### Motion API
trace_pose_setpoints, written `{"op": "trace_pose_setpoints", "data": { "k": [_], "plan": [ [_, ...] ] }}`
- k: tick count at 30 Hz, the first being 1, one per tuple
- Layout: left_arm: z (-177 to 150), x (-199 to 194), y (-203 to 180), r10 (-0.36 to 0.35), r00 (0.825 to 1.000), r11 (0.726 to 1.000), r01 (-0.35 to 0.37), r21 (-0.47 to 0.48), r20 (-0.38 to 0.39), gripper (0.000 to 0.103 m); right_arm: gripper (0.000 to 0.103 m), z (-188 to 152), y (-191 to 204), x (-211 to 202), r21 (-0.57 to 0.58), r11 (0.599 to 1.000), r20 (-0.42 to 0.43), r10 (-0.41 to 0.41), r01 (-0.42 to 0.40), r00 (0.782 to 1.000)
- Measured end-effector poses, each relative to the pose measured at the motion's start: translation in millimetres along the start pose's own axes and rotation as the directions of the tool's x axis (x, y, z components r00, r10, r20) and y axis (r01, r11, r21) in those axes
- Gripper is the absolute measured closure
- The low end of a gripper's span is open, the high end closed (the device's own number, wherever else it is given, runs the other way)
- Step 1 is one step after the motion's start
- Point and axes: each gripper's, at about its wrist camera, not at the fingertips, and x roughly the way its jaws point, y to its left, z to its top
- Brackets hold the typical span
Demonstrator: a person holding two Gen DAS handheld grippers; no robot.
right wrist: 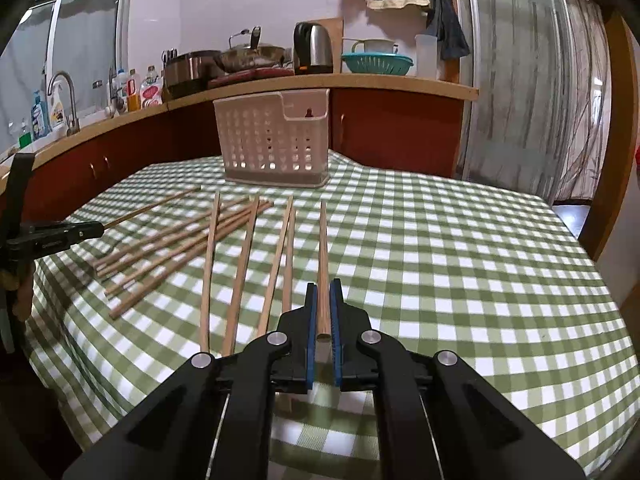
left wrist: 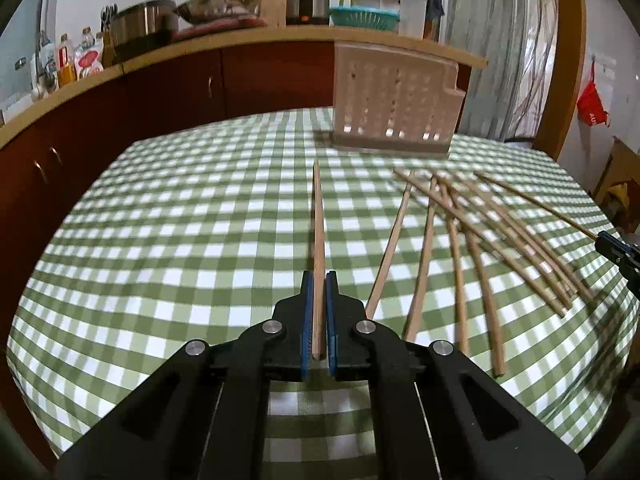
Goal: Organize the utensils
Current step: 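Lower the left tool and close it on one wooden chopstick while the right tool grasps another, then lift both held chopsticks upright and carry them toward the beige caddy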
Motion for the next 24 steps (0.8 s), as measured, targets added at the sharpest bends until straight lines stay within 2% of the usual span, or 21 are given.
{"op": "trace_pose_setpoints", "data": {
  "k": [8, 10, 15, 24],
  "plan": [
    [14, -28, -5, -0.004, 0.995, 1.000, 0.005, -0.010, 0.096, 0.096, 0.096, 20, 3, -16, 0.021, 1.000, 0.056, -0.014, 0.013, 0.998],
    [19, -36, -5, -0.022, 0.992, 0.999, 0.024, -0.021, 0.128, 0.096, 0.096, 26, 5, -21, 0.019, 1.000, 0.072, -0.018, 0.016, 0.997],
    [33, -57, -6, -0.018, 0.983, 0.999, 0.022, -0.023, 0.184, 0.096, 0.096, 42, 8, -31, 0.017, 1.000, 0.105, -0.027, 0.026, 0.994],
    [66, -82, -3, -0.040, 0.977, 0.999, 0.046, -0.027, 0.207, 0.096, 0.096, 79, 8, -42, 0.025, 0.999, 0.138, -0.040, 0.037, 0.990]
  ]
}}
